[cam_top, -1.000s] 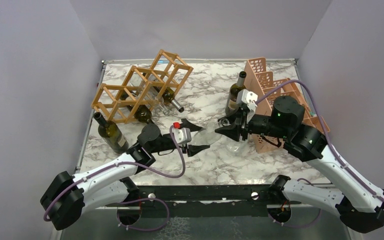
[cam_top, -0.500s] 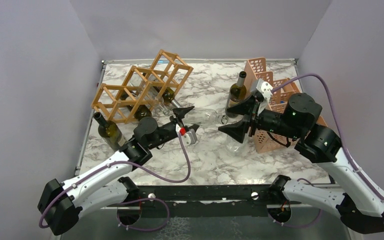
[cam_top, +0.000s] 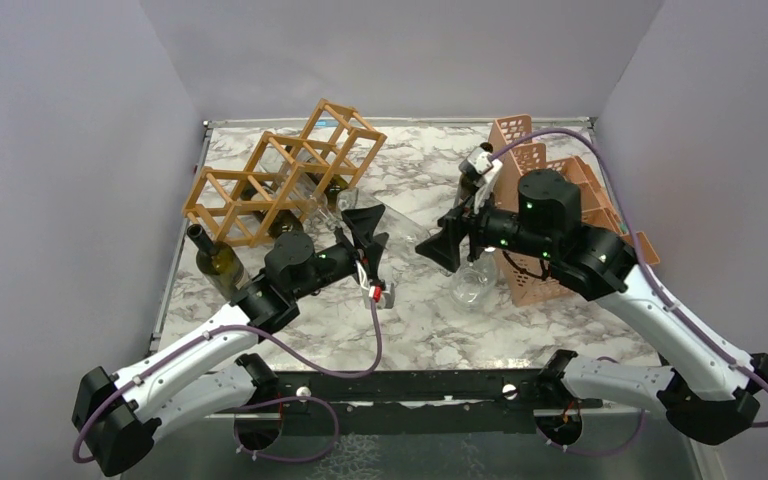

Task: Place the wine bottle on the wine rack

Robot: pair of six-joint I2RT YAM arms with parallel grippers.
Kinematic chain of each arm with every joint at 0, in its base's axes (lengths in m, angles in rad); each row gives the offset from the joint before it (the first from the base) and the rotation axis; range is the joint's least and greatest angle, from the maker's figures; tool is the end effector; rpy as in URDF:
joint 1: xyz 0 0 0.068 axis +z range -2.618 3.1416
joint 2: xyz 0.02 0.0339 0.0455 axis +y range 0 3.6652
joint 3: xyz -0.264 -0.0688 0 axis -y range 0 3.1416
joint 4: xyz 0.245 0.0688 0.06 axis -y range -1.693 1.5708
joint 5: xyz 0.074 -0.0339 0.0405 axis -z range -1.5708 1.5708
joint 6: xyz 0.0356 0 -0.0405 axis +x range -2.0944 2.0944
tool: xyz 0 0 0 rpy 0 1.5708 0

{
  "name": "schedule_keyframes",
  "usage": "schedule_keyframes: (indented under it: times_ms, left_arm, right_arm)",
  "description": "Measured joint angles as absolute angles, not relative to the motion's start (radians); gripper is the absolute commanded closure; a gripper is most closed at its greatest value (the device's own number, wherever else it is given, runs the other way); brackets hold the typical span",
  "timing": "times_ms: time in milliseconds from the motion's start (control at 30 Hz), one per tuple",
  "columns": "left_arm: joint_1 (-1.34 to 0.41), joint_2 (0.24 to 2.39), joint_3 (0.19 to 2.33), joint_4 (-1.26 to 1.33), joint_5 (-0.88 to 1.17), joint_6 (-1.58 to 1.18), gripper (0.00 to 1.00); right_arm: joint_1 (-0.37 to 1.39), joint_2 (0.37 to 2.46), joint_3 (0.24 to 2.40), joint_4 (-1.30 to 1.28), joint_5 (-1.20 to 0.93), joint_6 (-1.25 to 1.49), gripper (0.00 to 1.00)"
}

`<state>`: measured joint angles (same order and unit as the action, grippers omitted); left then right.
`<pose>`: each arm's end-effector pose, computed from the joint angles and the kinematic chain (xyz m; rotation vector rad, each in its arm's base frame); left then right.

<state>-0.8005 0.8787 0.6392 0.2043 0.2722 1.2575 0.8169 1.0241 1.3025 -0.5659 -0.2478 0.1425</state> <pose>0.1407 -0.1588 0.3131 1.4730 0.6408 0.1358 0.1346 0.1561 0.4333 -0.8115 1.7696 0.8825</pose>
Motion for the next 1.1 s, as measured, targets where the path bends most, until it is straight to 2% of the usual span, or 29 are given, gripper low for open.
schedule_keyframes:
  times_ms: [200, 600, 867, 933, 1000, 1033, 1067, 1100]
  left_arm:
    - [-0.804, 0.875, 0.630, 0.187, 0.239, 1.391, 1.00]
    - [-0.805, 0.875, 0.596, 0.179, 0.215, 1.452, 1.00]
    - [-0.805, 0.875, 0.596, 0.178, 0.213, 1.466, 1.00]
    - [-0.805, 0.875, 0.593, 0.177, 0.210, 1.468, 1.00]
    - [-0.805, 0.875, 0.592, 0.175, 0.207, 1.469, 1.00]
    - [-0.805, 0.875, 0.592, 0.174, 0.204, 1.469, 1.00]
    - [-0.805, 0.875, 0.592, 0.173, 0.203, 1.470, 0.92]
    - [-0.805, 0.875, 0.591, 0.171, 0.200, 1.470, 0.79]
  right_arm:
    - [0.817, 1.113, 1.248, -0.558, -0.250, 0.253, 0.24]
    - [0.817, 1.154, 1.147, -0.441, -0.280, 0.435, 0.28]
    - [0.817, 1.196, 1.139, -0.394, -0.323, 0.478, 0.40]
    - [0.817, 1.201, 1.139, -0.391, -0.326, 0.479, 0.46]
    - [0.817, 1.206, 1.139, -0.391, -0.329, 0.479, 0.60]
    - [0.817, 1.208, 1.139, -0.390, -0.331, 0.478, 0.69]
    - [0.817, 1.209, 1.139, -0.390, -0.331, 0.478, 0.83]
    - [0.817, 1.211, 1.139, -0.389, -0.332, 0.477, 0.89]
